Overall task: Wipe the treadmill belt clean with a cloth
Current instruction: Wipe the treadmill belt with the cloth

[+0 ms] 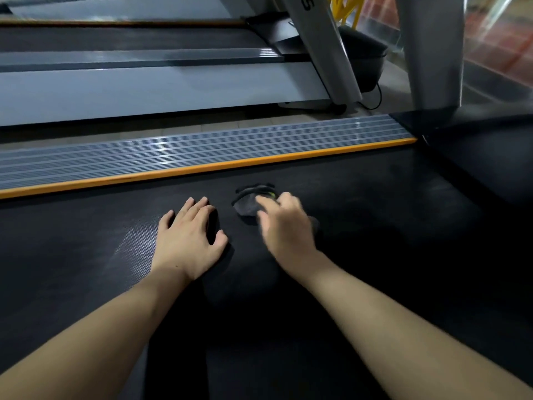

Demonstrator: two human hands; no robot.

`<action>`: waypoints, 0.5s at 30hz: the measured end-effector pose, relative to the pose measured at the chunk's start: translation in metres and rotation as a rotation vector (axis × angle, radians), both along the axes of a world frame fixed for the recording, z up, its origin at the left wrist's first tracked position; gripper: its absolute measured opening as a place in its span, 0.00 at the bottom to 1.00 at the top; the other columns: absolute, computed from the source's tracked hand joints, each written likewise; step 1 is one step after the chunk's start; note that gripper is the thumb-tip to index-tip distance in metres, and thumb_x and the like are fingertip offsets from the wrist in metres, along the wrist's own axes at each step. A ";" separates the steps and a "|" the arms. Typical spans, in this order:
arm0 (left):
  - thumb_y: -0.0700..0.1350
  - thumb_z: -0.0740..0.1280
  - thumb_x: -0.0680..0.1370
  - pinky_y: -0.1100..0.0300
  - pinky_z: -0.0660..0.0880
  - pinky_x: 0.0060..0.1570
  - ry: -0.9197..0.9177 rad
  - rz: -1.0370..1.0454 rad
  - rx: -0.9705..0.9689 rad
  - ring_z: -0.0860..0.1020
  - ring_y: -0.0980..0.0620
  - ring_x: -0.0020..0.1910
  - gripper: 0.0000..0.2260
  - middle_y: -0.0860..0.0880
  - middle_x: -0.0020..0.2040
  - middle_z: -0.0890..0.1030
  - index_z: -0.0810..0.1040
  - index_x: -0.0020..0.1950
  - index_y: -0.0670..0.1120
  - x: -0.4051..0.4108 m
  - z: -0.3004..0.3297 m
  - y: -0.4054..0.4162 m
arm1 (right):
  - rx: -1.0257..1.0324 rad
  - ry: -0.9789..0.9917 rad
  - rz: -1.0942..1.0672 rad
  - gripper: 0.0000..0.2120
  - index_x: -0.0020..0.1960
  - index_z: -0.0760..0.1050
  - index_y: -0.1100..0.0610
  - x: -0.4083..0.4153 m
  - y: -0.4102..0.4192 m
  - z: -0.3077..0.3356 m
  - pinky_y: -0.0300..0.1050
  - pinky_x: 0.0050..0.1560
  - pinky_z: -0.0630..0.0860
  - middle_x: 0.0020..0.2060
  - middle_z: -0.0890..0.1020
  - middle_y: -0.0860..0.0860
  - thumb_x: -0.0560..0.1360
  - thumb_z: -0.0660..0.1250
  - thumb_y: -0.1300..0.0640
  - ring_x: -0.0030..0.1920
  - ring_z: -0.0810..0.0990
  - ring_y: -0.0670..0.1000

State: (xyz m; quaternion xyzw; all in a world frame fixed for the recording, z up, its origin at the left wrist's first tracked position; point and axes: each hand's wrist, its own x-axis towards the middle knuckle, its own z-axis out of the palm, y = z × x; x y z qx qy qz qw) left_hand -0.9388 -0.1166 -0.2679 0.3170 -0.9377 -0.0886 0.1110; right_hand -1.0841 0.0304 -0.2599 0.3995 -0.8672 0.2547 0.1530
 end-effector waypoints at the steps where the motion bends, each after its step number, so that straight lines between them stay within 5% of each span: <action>1: 0.63 0.53 0.74 0.44 0.54 0.77 0.003 0.002 -0.002 0.57 0.53 0.81 0.29 0.54 0.79 0.65 0.72 0.72 0.53 0.001 0.000 0.000 | 0.027 0.039 -0.032 0.16 0.62 0.79 0.50 -0.019 0.015 0.000 0.52 0.48 0.76 0.47 0.77 0.56 0.74 0.70 0.53 0.49 0.76 0.60; 5: 0.63 0.53 0.75 0.43 0.54 0.77 -0.002 -0.007 -0.006 0.57 0.53 0.81 0.29 0.54 0.79 0.65 0.72 0.72 0.52 -0.001 0.000 -0.001 | 0.053 0.097 -0.368 0.15 0.60 0.80 0.54 -0.106 0.088 -0.001 0.57 0.47 0.77 0.45 0.78 0.62 0.74 0.70 0.56 0.47 0.76 0.67; 9: 0.62 0.53 0.75 0.43 0.52 0.78 -0.002 -0.015 0.013 0.55 0.53 0.81 0.29 0.53 0.80 0.65 0.71 0.72 0.52 -0.001 0.000 -0.001 | 0.041 0.040 -0.544 0.14 0.59 0.80 0.55 -0.085 0.079 -0.001 0.56 0.50 0.73 0.46 0.78 0.63 0.74 0.69 0.56 0.47 0.76 0.66; 15: 0.58 0.55 0.74 0.45 0.63 0.70 0.050 -0.065 -0.067 0.69 0.48 0.74 0.24 0.51 0.71 0.76 0.79 0.64 0.52 0.004 0.005 0.005 | 0.036 -0.005 -0.002 0.14 0.60 0.79 0.52 0.027 0.011 -0.001 0.52 0.48 0.74 0.46 0.77 0.58 0.74 0.70 0.54 0.46 0.74 0.61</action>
